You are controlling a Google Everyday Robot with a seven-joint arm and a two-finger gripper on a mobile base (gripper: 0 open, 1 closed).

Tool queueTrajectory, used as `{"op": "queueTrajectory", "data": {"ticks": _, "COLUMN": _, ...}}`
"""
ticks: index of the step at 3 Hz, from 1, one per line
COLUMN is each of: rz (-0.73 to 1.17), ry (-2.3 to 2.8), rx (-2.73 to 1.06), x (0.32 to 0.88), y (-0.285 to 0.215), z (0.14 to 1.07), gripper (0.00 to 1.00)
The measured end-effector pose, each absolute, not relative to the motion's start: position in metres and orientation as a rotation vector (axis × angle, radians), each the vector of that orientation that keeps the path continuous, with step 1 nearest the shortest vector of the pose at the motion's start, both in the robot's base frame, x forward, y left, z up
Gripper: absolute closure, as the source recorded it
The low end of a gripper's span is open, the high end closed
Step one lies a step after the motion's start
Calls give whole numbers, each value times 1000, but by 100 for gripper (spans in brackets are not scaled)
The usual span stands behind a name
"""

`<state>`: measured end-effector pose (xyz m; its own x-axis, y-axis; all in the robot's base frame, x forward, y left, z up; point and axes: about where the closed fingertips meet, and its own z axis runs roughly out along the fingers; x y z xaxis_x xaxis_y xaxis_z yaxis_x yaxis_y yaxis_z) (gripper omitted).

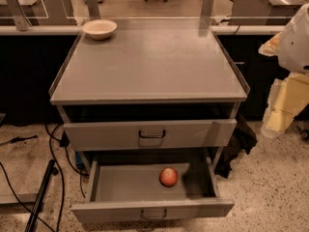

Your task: Pick apple from middle drawer and place on counter

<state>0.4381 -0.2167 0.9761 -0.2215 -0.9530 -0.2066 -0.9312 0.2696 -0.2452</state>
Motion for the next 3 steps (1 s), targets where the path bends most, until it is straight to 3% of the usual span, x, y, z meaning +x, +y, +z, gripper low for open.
{"op": "queueTrajectory", "data": {"ticks": 1, "rz": -98, "ry": 2232, "rx": -1725, "x": 438, "y": -217, "z": 976, "gripper": 0}}
{"op": "queueTrajectory", "data": {"ticks": 2, "rz": -75, "ry": 2230, "rx": -1688, "x": 444, "y": -214, "z": 955, "gripper": 16}}
{"op": "queueTrajectory", "data": {"ticks": 3, "rz": 44, "ry": 2248, "rx": -1626, "x": 444, "y": -206, "z": 881, "gripper": 39}}
